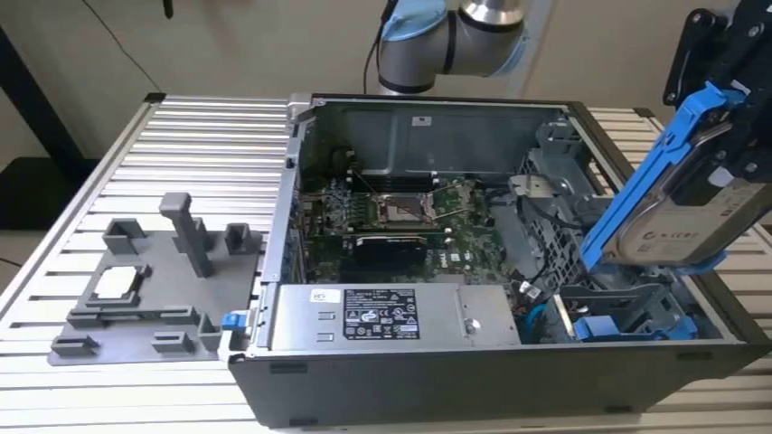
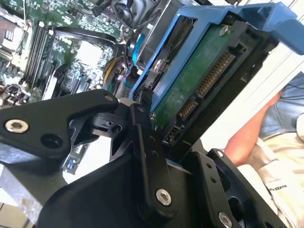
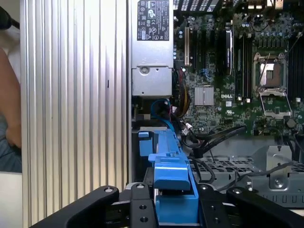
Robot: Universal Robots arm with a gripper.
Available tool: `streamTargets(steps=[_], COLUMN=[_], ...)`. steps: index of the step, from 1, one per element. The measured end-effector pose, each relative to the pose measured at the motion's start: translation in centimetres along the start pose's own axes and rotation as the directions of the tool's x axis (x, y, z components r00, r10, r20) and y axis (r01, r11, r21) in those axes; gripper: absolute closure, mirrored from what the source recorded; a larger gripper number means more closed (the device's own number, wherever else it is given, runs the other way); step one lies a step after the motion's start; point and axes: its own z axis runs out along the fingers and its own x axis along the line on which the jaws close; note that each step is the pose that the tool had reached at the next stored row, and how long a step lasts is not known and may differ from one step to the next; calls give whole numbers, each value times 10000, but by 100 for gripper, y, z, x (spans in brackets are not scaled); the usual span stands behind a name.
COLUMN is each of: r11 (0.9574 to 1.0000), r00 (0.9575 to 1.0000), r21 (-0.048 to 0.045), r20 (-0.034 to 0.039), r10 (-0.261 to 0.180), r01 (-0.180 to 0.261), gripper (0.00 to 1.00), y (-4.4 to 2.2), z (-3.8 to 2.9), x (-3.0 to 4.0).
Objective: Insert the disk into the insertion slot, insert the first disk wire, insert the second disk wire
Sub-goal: 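Insert the disk into the insertion slot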
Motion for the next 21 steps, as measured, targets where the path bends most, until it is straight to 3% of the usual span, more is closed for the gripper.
streamTargets(steps=[11,21], r11=[9997,9996], r00=[9997,9997], r21=[44,123], r20=[-9,-13], r10=[-241,-257], r01=[241,257], gripper=[67,67], y=[-4,-9], z=[80,209], x=[21,37])
